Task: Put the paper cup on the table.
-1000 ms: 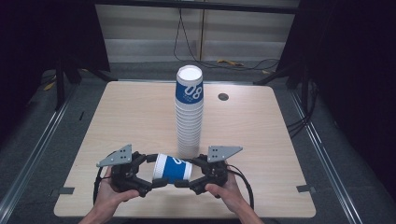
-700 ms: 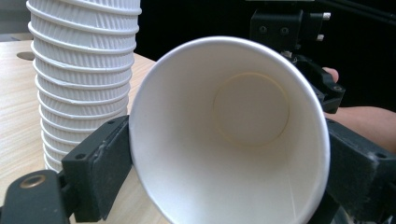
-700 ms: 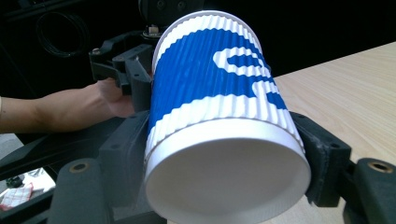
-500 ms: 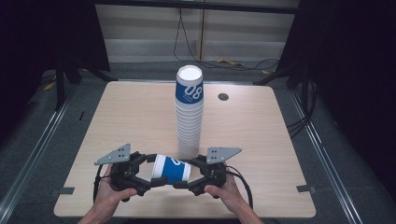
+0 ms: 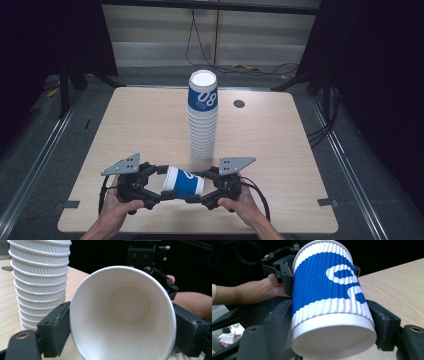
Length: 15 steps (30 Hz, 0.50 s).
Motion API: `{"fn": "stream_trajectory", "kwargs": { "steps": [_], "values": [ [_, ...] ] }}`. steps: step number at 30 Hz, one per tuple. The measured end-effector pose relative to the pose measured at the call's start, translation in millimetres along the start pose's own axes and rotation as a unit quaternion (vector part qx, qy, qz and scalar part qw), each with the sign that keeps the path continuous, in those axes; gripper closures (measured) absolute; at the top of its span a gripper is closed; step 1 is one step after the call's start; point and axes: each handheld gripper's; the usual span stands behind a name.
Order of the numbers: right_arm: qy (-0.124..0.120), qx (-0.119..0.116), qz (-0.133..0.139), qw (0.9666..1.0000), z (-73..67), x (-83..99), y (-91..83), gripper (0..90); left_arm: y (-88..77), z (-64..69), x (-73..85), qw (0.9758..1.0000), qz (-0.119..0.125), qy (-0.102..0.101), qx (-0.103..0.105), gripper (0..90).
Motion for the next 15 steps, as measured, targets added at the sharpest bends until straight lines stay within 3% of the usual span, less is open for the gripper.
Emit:
{"fn": "stream_trajectory", "kwargs": {
  "steps": [5,11,15],
  "values": [
    [0.002,-0.001,-0.008,1.0000,1.5,0.4,0.3,25.1,-0.7,2.3,-1.3,0.9997,-0.017,0.013,-0.006,16.8],
    [0.009,0.001,-0.018,0.9998,5.4,1.5,1.7,22.7,0.9,-1.7,-1.7,0.9999,-0.015,0.008,-0.001,17.8],
    [0.029,0.022,-0.037,0.9987,8.2,4.1,1.8,14.2,0.5,-3.8,-2.0,0.9999,-0.014,0.005,-0.007,18.1]
  ]
}}
Point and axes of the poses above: each handheld gripper's, and its own axes: y roughly forward along the jaws, x roughly out of its underside, z roughly to its right, and after that the axes turned 3 degrees about -z, right-handed
